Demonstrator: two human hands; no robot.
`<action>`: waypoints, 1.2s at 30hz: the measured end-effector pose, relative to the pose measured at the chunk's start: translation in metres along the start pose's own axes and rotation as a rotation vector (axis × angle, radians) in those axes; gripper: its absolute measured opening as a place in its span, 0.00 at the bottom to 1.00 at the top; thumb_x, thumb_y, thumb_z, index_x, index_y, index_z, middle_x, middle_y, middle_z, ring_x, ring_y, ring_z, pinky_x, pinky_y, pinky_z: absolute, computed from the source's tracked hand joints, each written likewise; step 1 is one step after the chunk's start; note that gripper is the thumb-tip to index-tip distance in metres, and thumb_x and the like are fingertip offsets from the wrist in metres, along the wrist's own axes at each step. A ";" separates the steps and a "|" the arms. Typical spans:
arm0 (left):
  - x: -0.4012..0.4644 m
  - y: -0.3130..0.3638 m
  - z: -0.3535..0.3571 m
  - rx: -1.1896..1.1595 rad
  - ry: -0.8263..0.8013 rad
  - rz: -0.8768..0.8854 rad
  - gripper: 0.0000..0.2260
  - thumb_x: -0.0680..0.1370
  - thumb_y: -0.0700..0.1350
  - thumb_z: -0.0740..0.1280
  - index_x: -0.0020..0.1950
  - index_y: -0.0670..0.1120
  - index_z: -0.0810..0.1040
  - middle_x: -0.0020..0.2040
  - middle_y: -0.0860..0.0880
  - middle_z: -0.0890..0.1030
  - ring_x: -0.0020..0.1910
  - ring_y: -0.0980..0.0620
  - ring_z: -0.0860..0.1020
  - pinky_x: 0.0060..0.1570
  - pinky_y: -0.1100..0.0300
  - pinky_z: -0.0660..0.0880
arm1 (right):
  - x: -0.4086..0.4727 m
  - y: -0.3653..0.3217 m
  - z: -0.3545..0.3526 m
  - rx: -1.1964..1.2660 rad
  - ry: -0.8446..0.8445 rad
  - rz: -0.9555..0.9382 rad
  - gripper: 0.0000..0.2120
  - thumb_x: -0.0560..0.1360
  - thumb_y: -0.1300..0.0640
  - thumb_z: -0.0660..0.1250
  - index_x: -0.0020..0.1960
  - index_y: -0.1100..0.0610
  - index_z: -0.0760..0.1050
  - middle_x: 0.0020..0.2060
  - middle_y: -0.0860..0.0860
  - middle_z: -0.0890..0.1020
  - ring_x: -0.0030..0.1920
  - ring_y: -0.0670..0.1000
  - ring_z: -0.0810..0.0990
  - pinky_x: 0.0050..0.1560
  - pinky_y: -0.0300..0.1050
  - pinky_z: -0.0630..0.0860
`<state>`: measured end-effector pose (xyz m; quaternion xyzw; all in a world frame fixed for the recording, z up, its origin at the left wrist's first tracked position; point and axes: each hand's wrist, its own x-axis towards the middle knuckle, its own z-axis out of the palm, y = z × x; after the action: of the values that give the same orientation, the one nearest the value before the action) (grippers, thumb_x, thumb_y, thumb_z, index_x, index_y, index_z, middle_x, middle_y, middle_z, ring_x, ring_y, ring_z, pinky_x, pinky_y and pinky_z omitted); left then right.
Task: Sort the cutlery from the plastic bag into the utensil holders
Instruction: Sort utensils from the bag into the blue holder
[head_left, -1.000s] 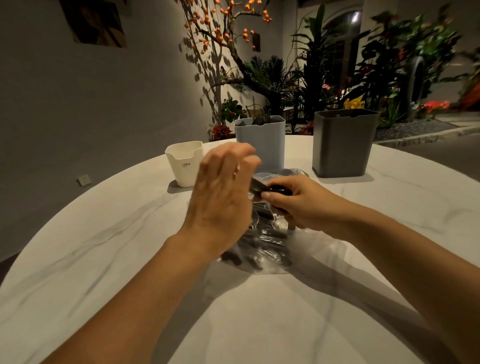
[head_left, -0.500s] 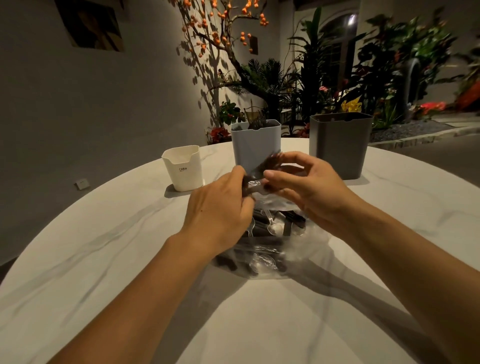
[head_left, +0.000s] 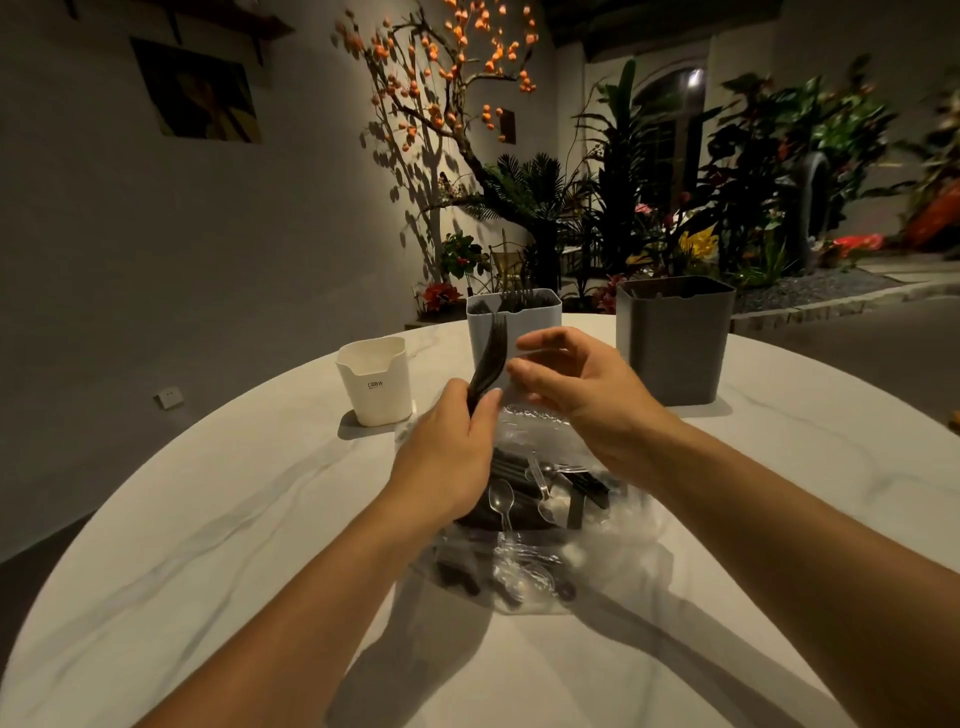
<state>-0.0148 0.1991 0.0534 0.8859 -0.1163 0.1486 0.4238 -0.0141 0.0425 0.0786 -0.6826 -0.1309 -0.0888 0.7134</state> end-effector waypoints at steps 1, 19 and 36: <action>0.002 0.002 -0.001 0.019 0.009 0.000 0.14 0.84 0.58 0.54 0.49 0.50 0.69 0.41 0.49 0.77 0.42 0.50 0.76 0.45 0.47 0.76 | 0.002 -0.001 -0.001 -0.011 -0.013 0.018 0.12 0.77 0.64 0.68 0.59 0.57 0.76 0.51 0.55 0.83 0.54 0.54 0.83 0.56 0.47 0.81; 0.047 0.071 -0.005 -0.343 -0.130 -0.018 0.12 0.83 0.53 0.62 0.52 0.48 0.81 0.41 0.50 0.80 0.41 0.53 0.77 0.41 0.59 0.72 | 0.036 -0.052 -0.041 -0.305 0.162 -0.252 0.22 0.74 0.66 0.72 0.65 0.53 0.74 0.45 0.50 0.84 0.43 0.44 0.85 0.40 0.35 0.80; 0.108 0.146 0.063 -0.480 -0.207 -0.012 0.07 0.82 0.47 0.65 0.48 0.51 0.82 0.34 0.55 0.84 0.26 0.59 0.69 0.32 0.59 0.69 | 0.057 -0.078 -0.132 -0.676 0.260 -0.423 0.36 0.75 0.72 0.67 0.75 0.44 0.64 0.50 0.49 0.77 0.49 0.48 0.82 0.49 0.47 0.84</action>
<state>0.0475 0.0507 0.1596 0.7712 -0.1859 0.0227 0.6085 0.0248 -0.0899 0.1660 -0.8195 -0.1407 -0.3566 0.4259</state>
